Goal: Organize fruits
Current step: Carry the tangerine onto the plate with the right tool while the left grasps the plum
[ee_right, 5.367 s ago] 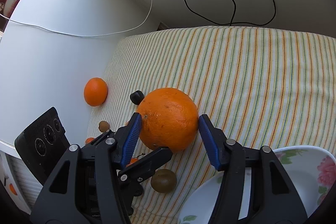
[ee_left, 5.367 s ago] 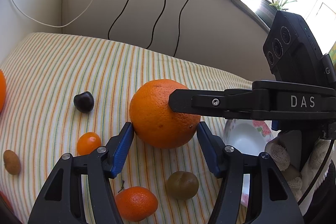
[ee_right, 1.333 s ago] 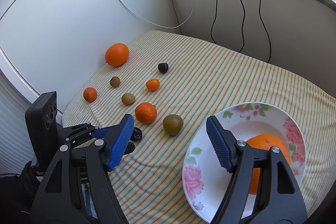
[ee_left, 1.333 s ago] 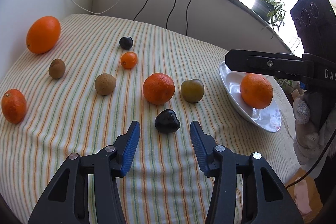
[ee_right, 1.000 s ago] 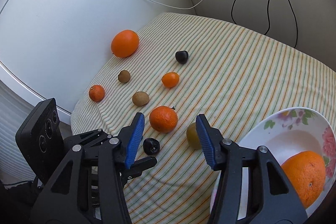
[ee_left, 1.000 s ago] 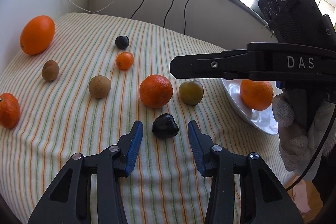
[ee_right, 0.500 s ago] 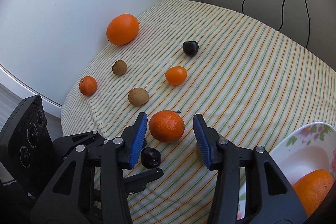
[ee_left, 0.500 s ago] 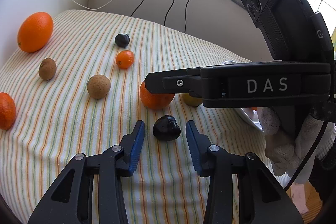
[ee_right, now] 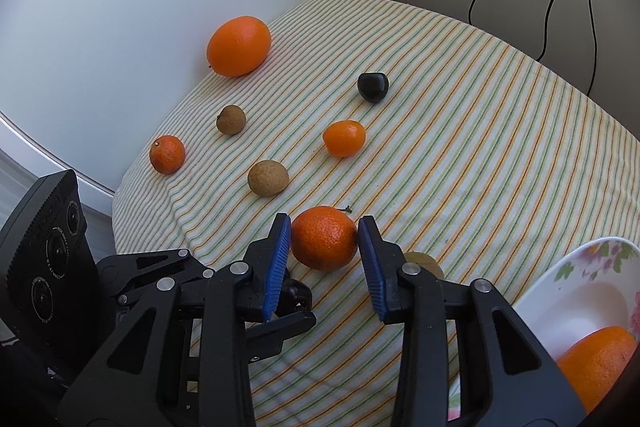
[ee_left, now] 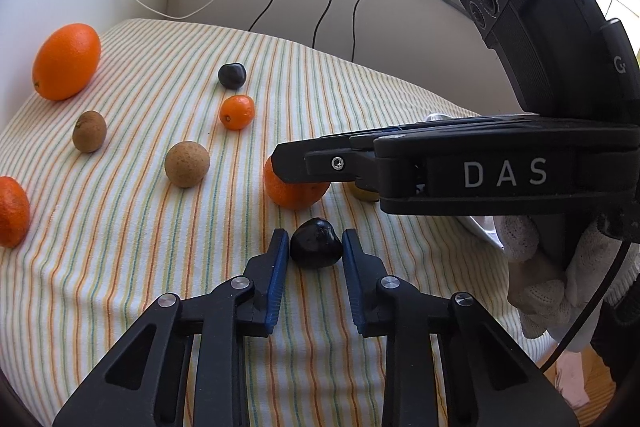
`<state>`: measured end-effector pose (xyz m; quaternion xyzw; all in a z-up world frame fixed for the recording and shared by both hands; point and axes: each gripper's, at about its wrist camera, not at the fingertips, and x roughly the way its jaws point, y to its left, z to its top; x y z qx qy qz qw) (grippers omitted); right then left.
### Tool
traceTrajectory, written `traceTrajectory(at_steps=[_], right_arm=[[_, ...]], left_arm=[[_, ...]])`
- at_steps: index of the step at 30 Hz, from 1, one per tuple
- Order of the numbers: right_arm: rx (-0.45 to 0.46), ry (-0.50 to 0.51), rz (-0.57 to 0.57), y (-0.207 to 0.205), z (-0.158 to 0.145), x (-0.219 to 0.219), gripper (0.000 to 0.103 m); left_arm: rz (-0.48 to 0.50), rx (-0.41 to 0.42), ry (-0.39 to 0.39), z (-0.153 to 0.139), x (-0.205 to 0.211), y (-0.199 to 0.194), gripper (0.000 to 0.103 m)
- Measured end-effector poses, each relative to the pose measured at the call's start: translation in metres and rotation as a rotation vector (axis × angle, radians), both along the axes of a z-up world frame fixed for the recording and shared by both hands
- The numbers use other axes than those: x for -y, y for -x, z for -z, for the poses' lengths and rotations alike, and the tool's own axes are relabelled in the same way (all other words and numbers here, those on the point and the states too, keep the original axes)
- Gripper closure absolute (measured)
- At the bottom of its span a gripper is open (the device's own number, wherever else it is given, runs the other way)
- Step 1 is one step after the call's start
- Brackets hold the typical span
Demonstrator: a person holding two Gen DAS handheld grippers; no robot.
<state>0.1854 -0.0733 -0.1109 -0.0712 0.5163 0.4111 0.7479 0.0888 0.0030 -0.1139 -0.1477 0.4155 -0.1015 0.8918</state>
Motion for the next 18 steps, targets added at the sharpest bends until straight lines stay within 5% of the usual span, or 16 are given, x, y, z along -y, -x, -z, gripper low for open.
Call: traceTrajectory(at_steps=[18], right_arm=[[0.008,-0.025,0.021,0.0013,-0.0067,0.0091,0.068]], left_arm=[[-0.003,0.003,0.018,-0.0010,-0.0025,0.0062,0.079]])
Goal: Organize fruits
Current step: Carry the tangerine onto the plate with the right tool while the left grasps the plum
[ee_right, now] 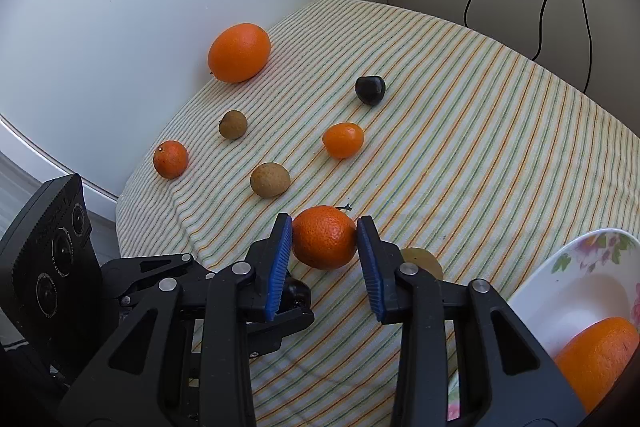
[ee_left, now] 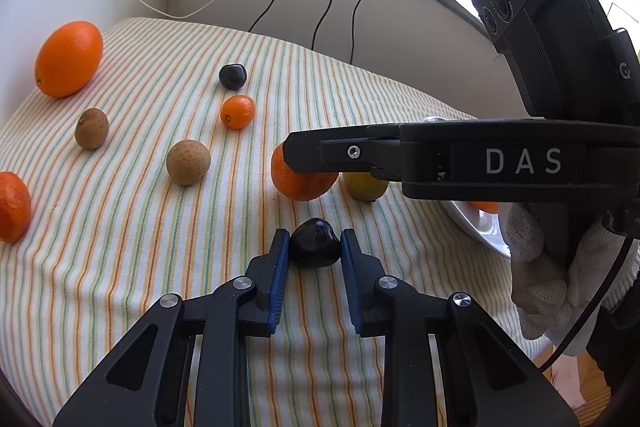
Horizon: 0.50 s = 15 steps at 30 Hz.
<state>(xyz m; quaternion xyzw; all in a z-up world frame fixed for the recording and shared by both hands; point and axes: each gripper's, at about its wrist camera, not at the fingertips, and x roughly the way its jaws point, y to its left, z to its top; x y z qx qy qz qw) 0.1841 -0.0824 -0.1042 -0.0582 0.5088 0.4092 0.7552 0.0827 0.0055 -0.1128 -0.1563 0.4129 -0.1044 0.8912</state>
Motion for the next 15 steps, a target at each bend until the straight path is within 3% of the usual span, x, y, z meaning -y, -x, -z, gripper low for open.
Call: traceTrajectory(at_steps=[15], right_arm=[[0.068,-0.064,0.063,0.015,-0.037,0.053,0.068]], left_arm=[[0.034,0.021,0.004,-0.009,0.011,0.005,0.079]])
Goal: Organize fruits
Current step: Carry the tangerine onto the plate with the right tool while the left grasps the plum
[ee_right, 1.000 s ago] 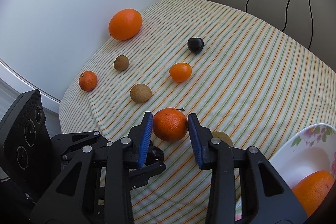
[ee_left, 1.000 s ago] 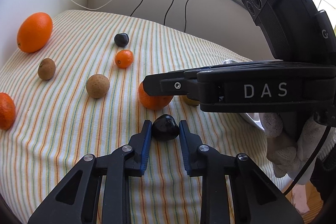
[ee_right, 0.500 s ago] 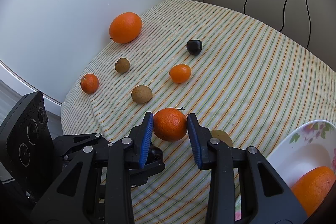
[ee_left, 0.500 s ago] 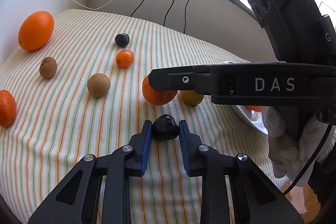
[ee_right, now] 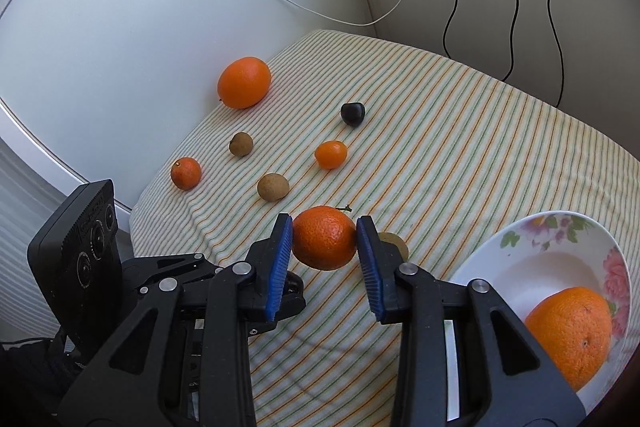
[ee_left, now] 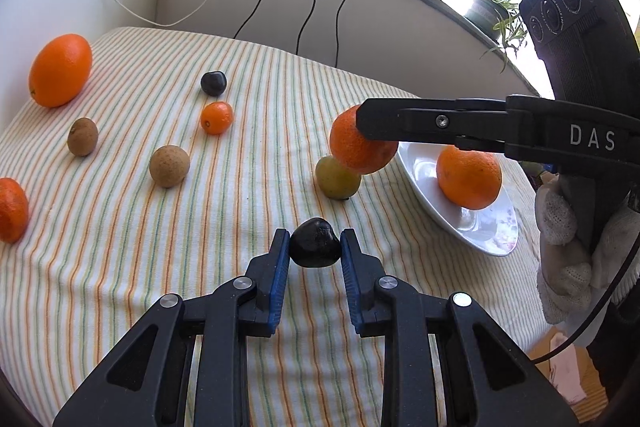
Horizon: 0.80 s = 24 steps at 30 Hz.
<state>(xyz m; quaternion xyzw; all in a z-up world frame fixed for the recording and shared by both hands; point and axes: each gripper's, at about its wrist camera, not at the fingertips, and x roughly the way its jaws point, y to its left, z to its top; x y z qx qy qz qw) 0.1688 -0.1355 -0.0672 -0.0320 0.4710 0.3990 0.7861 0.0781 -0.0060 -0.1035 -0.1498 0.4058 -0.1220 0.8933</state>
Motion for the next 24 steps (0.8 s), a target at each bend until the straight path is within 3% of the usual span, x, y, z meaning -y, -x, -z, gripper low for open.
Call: traceTrajectory(at_steps=[12,24], right_arm=[[0.088,-0.036,0.179,0.015,-0.033,0.101,0.068],[0.109,-0.031,0.295,0.031,-0.030,0.168,0.068]], left_arm=[[0.121,0.063,-0.044,-0.028,0.055,-0.017,0.079],[0.197,0.074,-0.095,-0.035,0.096,-0.029,0.079]])
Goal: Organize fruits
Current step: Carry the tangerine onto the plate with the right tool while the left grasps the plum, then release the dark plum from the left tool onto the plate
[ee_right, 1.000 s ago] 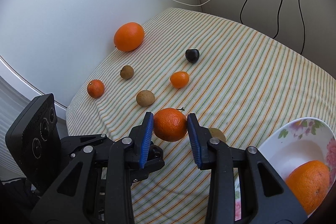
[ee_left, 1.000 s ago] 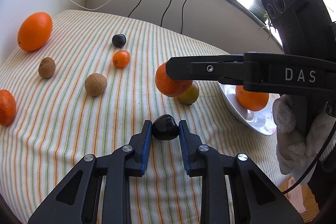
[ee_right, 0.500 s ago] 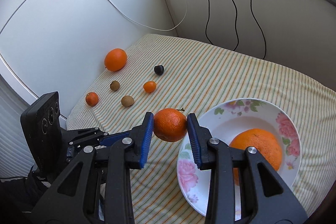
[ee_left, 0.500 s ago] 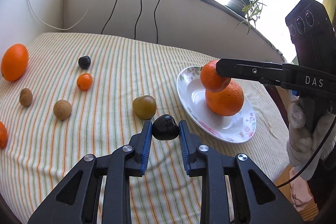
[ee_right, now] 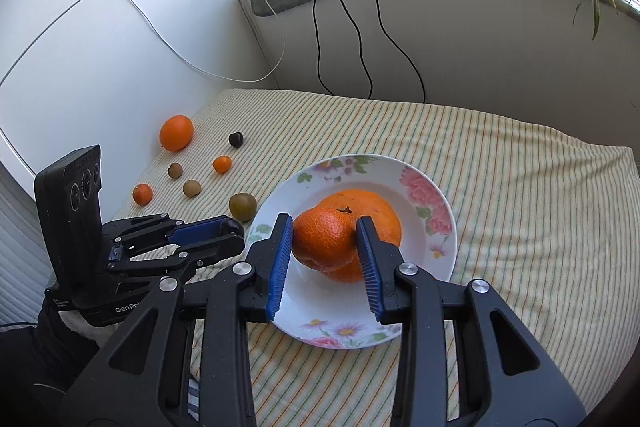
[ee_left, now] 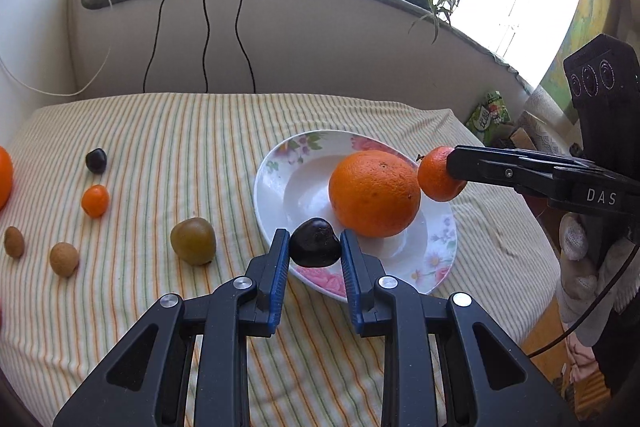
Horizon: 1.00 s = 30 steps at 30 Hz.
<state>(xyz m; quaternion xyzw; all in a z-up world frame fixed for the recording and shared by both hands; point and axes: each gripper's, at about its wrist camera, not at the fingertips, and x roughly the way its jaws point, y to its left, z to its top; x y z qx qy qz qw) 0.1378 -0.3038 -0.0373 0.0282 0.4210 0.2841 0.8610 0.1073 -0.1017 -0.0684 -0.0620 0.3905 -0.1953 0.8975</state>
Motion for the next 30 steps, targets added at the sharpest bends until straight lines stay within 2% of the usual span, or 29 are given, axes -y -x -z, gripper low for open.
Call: traceTrajectory(at_steps=[11,26,28,29,30], right_arm=[[-0.034,0.000,0.063,0.007,0.019,0.032,0.068],[-0.022,0.014,0.062,0.011,0.023,0.031,0.070],[-0.021,0.012,0.061,0.012,0.023,0.031,0.070],[-0.018,0.012,0.066,0.012,0.022,0.032,0.070],[-0.016,0.011,0.071,0.013,0.022,0.033,0.068]], left_arm=[[0.027,-0.015,-0.032,0.005,0.014,-0.003,0.079],[0.033,0.018,-0.067,0.002,0.017,-0.001,0.078],[0.040,0.019,-0.067,0.003,0.018,-0.001,0.066],[0.038,0.023,-0.069,0.002,0.018,0.000,0.051],[0.036,0.029,-0.068,0.002,0.018,0.001,0.043]])
